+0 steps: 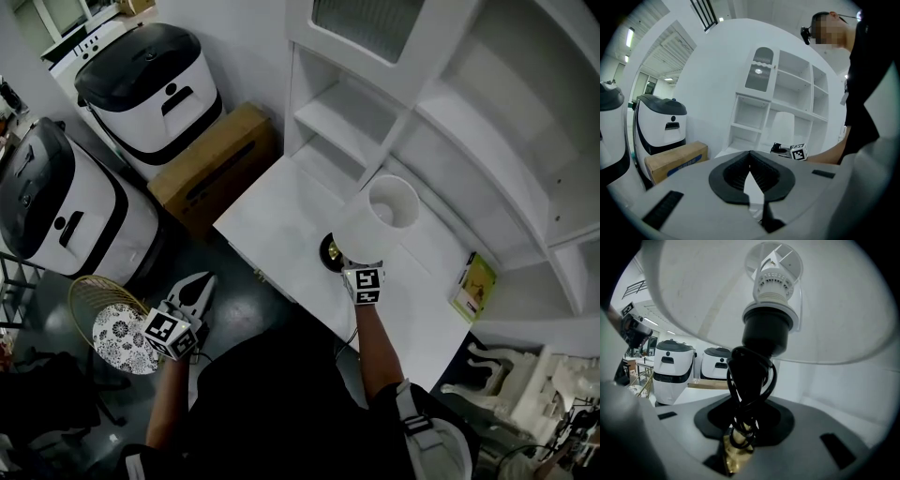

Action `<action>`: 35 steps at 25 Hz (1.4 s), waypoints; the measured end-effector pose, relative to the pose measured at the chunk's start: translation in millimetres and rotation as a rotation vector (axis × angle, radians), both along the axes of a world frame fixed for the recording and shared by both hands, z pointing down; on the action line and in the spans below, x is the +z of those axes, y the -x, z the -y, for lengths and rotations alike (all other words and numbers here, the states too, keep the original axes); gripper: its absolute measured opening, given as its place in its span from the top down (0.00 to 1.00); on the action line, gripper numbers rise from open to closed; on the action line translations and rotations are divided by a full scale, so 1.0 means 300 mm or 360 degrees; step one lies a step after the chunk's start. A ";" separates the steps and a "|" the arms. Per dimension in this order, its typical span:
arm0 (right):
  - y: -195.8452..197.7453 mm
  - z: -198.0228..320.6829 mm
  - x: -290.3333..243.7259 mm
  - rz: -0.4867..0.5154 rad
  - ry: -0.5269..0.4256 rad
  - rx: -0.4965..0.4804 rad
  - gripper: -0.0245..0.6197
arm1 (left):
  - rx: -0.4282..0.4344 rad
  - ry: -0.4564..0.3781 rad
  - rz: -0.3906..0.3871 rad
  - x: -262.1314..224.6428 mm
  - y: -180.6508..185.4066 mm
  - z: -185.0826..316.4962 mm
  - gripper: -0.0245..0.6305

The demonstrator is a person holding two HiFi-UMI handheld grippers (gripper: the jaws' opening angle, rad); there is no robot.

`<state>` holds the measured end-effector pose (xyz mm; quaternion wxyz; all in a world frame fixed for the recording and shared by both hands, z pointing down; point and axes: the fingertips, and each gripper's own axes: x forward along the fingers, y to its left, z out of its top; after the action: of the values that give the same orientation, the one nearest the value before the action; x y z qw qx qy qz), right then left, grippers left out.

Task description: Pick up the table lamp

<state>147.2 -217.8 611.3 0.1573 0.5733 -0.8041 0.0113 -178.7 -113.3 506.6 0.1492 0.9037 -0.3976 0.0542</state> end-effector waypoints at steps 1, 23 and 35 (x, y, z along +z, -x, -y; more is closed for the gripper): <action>0.005 0.001 -0.011 0.0002 -0.0002 -0.0006 0.79 | 0.0003 -0.0002 -0.0003 0.000 0.001 0.000 0.95; 0.014 -0.005 -0.268 0.0010 -0.0069 0.0048 0.79 | 0.0012 0.0050 -0.0144 0.065 0.032 -0.054 0.95; 0.025 -0.035 -0.387 -0.0014 -0.0087 0.0103 0.79 | 0.0048 0.0069 -0.0191 0.121 0.069 -0.095 0.95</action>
<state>139.8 -207.3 495.2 0.1447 0.6032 -0.7843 -0.0082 -199.4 -84.8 543.1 0.1914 0.9078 -0.3731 0.0109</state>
